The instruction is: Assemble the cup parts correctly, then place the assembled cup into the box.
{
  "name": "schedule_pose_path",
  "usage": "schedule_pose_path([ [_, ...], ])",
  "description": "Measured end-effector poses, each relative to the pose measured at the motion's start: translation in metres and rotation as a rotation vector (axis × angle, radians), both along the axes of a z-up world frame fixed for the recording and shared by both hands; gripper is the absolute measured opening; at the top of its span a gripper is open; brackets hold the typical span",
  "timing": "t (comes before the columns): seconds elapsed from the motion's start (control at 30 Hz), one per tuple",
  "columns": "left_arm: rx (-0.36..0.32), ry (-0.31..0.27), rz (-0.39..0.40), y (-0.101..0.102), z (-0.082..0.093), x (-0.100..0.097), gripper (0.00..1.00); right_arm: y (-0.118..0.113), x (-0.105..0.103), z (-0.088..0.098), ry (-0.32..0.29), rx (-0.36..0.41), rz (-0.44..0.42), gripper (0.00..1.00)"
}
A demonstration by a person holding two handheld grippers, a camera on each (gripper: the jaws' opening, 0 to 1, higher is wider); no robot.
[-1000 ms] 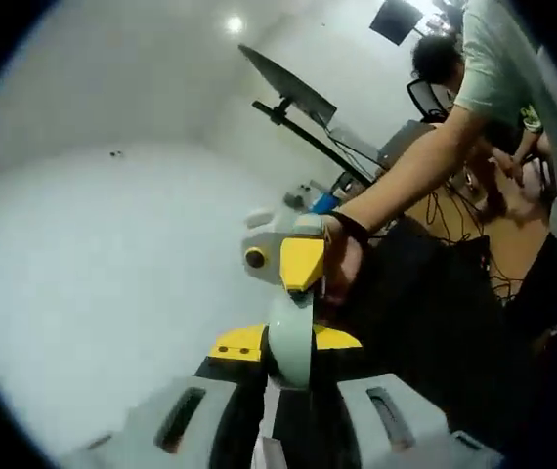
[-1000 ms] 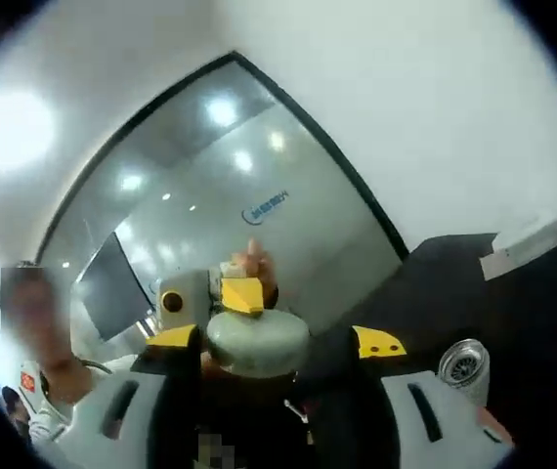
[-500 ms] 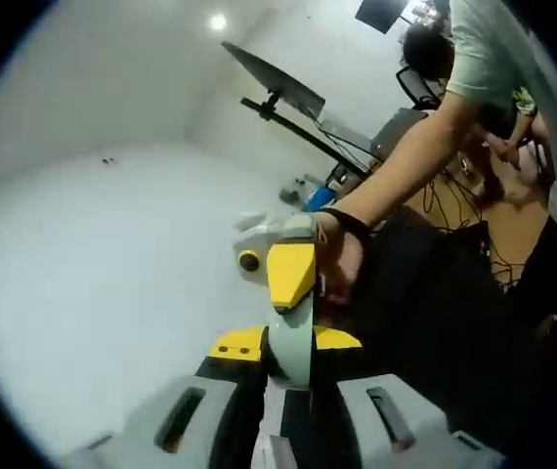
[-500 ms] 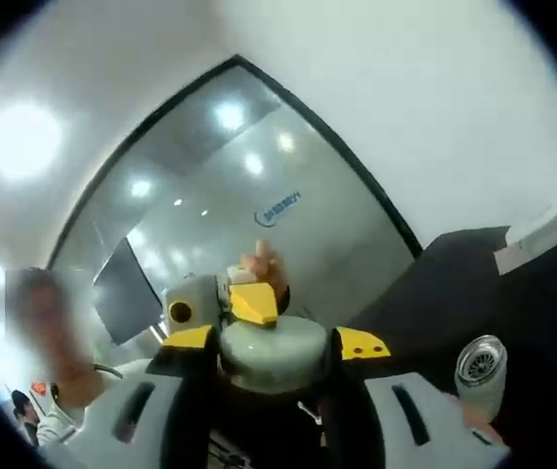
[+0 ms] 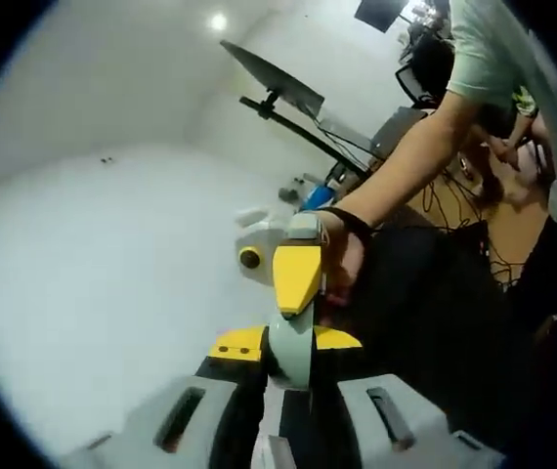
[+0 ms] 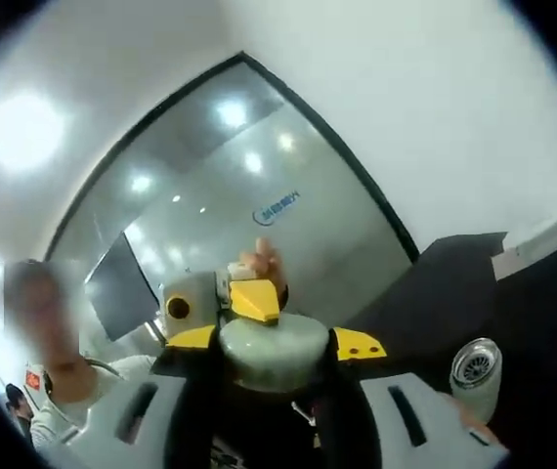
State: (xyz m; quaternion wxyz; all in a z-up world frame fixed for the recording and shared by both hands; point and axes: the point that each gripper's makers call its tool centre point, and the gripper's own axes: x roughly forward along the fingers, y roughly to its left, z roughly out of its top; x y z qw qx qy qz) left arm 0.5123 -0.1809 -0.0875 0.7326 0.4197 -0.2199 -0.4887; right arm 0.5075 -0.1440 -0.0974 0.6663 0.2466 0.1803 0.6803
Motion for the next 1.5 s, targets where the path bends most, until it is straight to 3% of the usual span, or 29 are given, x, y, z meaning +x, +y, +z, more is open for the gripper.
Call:
schedule_pose_path([
  [0.1,-0.075,0.086,-0.001,0.0,0.0,0.002,0.18,-0.001,0.003,-0.001,0.016,0.004,-0.014,0.41],
  [0.17,-0.092,0.172,-0.04,0.001,-0.003,0.001,0.37,-0.004,0.006,0.003,0.018,0.023,-0.024,0.41],
  [0.2,-0.098,0.215,-0.058,0.004,-0.006,0.0,0.41,-0.006,0.008,0.005,0.012,0.033,-0.039,0.41],
  [0.3,-0.119,0.235,-0.022,0.013,-0.007,0.012,0.46,-0.012,0.017,0.009,-0.004,0.049,-0.083,0.41],
  [0.43,-0.18,0.37,-0.018,0.027,-0.013,0.021,0.55,-0.02,0.028,0.008,-0.082,0.06,-0.154,0.41],
  [0.6,-0.325,0.556,0.017,0.055,-0.02,0.046,0.61,-0.026,0.044,0.002,-0.255,0.048,-0.266,0.41],
  [0.73,-0.396,0.671,0.02,0.07,-0.034,0.058,0.67,-0.028,0.053,-0.004,-0.356,0.039,-0.321,0.41],
  [0.83,-0.471,0.783,0.008,0.077,-0.048,0.067,0.7,-0.028,0.065,-0.016,-0.446,0.002,-0.378,0.41],
  [0.97,-0.509,0.915,0.028,0.079,-0.086,0.082,0.72,-0.025,0.077,-0.032,-0.467,-0.015,-0.407,0.41],
  [1.13,-0.522,1.002,0.052,0.067,-0.133,0.097,0.81,-0.023,0.091,-0.049,-0.497,-0.029,-0.443,0.41],
  [1.27,-0.52,1.025,0.077,0.056,-0.168,0.107,0.9,-0.022,0.098,-0.061,-0.525,-0.057,-0.467,0.41],
  [1.37,-0.468,1.025,0.101,0.049,-0.195,0.112,0.9,-0.024,0.105,-0.069,-0.542,-0.081,-0.48,0.41],
  [1.5,-0.453,1.014,0.094,0.04,-0.21,0.116,0.83,-0.025,0.111,-0.075,-0.557,-0.095,-0.489,0.41],
])
